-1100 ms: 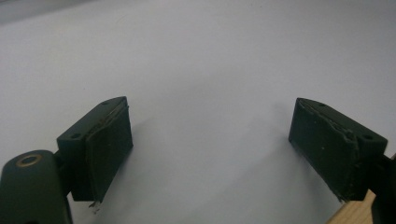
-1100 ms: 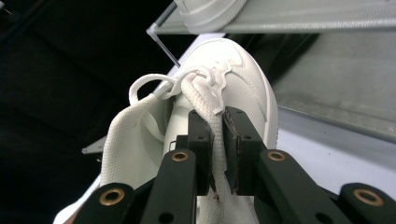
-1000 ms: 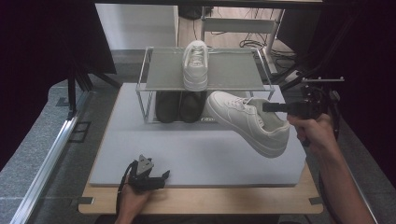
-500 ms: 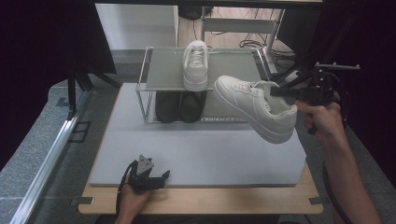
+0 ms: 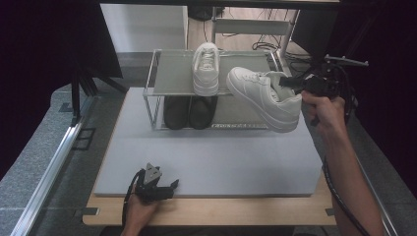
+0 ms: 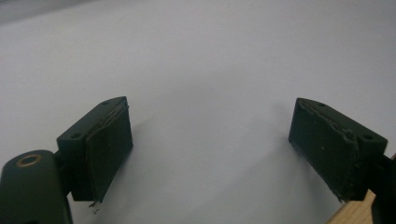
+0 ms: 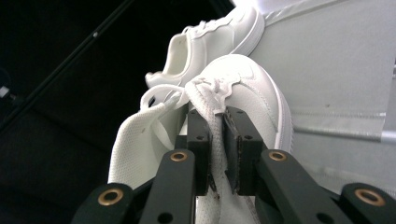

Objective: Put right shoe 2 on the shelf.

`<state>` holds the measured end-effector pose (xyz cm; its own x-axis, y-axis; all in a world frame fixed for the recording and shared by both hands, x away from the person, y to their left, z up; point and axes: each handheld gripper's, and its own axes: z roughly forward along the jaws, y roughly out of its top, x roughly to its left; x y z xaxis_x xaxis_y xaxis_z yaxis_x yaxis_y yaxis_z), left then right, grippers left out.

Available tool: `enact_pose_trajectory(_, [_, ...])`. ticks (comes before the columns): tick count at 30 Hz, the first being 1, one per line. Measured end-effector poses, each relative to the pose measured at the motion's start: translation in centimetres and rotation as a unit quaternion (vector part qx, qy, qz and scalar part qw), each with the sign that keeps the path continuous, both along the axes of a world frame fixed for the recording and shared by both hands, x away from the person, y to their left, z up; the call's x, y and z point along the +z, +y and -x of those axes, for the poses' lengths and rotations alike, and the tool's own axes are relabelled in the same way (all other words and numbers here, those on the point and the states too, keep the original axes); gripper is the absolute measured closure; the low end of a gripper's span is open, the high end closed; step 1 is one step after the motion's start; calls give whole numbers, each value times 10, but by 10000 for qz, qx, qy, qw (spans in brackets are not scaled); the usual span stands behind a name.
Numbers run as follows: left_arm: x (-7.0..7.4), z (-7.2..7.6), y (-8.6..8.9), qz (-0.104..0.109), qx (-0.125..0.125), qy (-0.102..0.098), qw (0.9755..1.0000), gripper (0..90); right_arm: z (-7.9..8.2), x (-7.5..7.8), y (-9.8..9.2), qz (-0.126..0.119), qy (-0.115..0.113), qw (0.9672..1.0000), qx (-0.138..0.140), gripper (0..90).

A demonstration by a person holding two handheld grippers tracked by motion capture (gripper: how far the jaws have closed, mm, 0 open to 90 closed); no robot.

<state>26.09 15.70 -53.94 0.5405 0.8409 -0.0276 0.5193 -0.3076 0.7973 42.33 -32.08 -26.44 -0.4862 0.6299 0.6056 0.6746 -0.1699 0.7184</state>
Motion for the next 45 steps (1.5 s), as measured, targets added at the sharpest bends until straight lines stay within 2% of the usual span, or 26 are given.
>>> enact_pose_trajectory(8, [0,0,0,-2,-1,-7,10000,131,-24,-9,13,28,-49,9991,-416,805])
enact_pose_trajectory(13, [0,0,0,-20,-12,-3,10000,131,-38,-16,19,-102,0,9980,-618,805])
enact_pose_trajectory(19, [0,0,0,-20,-13,-3,10000,132,-55,-23,29,-240,16,9968,-759,803])
enact_pose_trajectory(26, [0,0,0,-21,-13,-9,10000,132,-70,-35,46,-262,23,9954,-924,802])
enact_pose_trajectory(30, [0,0,0,-22,-14,-12,10000,132,-73,-36,51,-221,-55,9953,-938,792])
enact_pose_trajectory(35, [0,0,0,-27,-16,-15,10000,133,-72,-35,52,-143,-125,9966,-798,726])
enact_pose_trajectory(38, [0,0,0,-31,-15,-15,10000,133,-72,-36,50,-243,-121,9971,-717,599])
enact_pose_trajectory(41, [0,0,0,-30,-14,-16,10000,133,-71,-37,49,-134,-184,9974,-686,534])
enact_pose_trajectory(45, [0,0,0,-28,-16,-17,10000,133,-68,-37,43,-191,-322,9972,-655,495])
